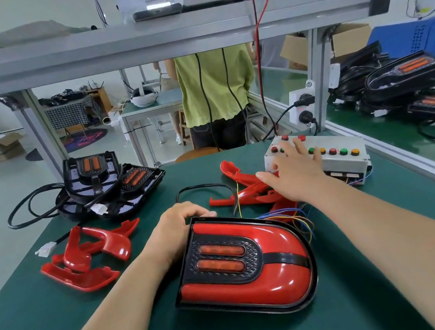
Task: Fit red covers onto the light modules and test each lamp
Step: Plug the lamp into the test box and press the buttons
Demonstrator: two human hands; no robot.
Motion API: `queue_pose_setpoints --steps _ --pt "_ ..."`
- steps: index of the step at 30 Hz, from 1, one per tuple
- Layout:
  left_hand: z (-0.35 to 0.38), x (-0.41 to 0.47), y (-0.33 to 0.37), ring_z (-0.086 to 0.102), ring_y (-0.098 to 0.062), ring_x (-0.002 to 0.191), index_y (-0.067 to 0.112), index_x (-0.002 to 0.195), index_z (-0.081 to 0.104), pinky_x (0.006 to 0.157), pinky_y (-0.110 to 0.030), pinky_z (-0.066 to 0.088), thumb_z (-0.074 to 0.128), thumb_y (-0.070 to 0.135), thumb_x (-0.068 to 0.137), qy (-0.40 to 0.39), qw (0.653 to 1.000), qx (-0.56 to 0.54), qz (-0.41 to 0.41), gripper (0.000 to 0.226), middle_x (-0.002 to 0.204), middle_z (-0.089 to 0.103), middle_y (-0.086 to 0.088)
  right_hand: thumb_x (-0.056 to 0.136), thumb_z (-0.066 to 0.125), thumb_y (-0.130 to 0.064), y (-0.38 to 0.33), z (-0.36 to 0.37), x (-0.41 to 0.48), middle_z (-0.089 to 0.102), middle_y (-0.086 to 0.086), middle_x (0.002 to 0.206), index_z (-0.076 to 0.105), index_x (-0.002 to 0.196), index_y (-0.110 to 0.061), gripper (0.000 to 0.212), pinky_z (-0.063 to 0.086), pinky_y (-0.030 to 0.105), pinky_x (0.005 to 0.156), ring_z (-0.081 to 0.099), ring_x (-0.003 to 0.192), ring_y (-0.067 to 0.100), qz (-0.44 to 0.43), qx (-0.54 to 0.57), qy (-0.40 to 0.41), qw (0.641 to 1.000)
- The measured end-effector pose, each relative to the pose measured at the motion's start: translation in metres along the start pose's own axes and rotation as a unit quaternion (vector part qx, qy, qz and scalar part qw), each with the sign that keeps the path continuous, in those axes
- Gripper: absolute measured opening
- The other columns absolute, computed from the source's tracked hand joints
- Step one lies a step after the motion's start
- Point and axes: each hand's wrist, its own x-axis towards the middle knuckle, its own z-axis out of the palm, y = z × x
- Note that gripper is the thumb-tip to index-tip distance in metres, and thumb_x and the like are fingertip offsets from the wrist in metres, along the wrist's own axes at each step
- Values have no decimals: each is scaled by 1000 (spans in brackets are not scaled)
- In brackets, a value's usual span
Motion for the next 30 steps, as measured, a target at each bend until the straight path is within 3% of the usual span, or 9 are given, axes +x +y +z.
queue_pose_setpoints --steps 3,6,15,18,22,24,27,30 --pt "0 0 1 64 -8 96 32 80 76 102 -42 45 77 41 78 -5 1000 -9 -13 10 96 66 10 90 30 -76 9 6 -5 9 1 167 26 155 -30 80 -1 64 118 -5 154 29 31 15 33 999" --pt "1 -1 0 64 -7 95 31 81 76 100 -41 46 76 36 83 -6 1000 -2 -12 5 96 67 11 91 27 -75 16 6 -6 13 2 166 17 156 -31 79 -1 64 117 -4 154 29 53 5 32 998" --pt "0 -1 1 62 4 87 37 81 76 83 -25 43 74 25 83 -13 1000 7 -14 13 93 67 18 95 29 -70 26 1 -3 -2 2 168 23 156 -32 72 -2 70 114 -11 153 30 90 -11 15 996" --pt "0 -1 2 63 4 83 35 81 76 80 -25 42 75 35 79 -18 1000 1 -15 3 92 67 19 94 27 -72 31 0 -2 -4 0 168 21 155 -35 72 -1 71 113 -12 153 30 86 -19 9 996" --pt "0 -2 7 68 -10 89 30 77 77 89 -37 50 67 58 52 -23 996 -62 -55 39 90 68 16 93 26 -74 37 -1 0 -3 -1 168 22 155 -36 73 2 72 113 -10 153 28 70 -29 5 997" --pt "0 -1 7 70 -22 95 26 76 77 94 -45 52 70 53 60 -27 992 -97 -74 33 91 72 8 92 25 -75 36 -1 1 -2 -1 168 21 155 -36 75 4 72 113 -10 154 28 71 -30 2 997" --pt "1 -1 7 69 -20 81 29 73 76 92 -47 52 71 30 77 -21 995 -79 -62 8 83 71 3 90 24 -77 34 -1 0 -1 0 168 20 155 -36 77 5 73 112 -8 154 28 73 -34 0 997" --pt "2 -1 6 66 -21 75 31 68 75 90 -46 52 68 18 84 -16 994 -85 -73 22 79 68 0 90 24 -77 33 -1 -1 0 1 168 21 155 -36 76 5 74 112 -8 154 29 75 -34 1 997"
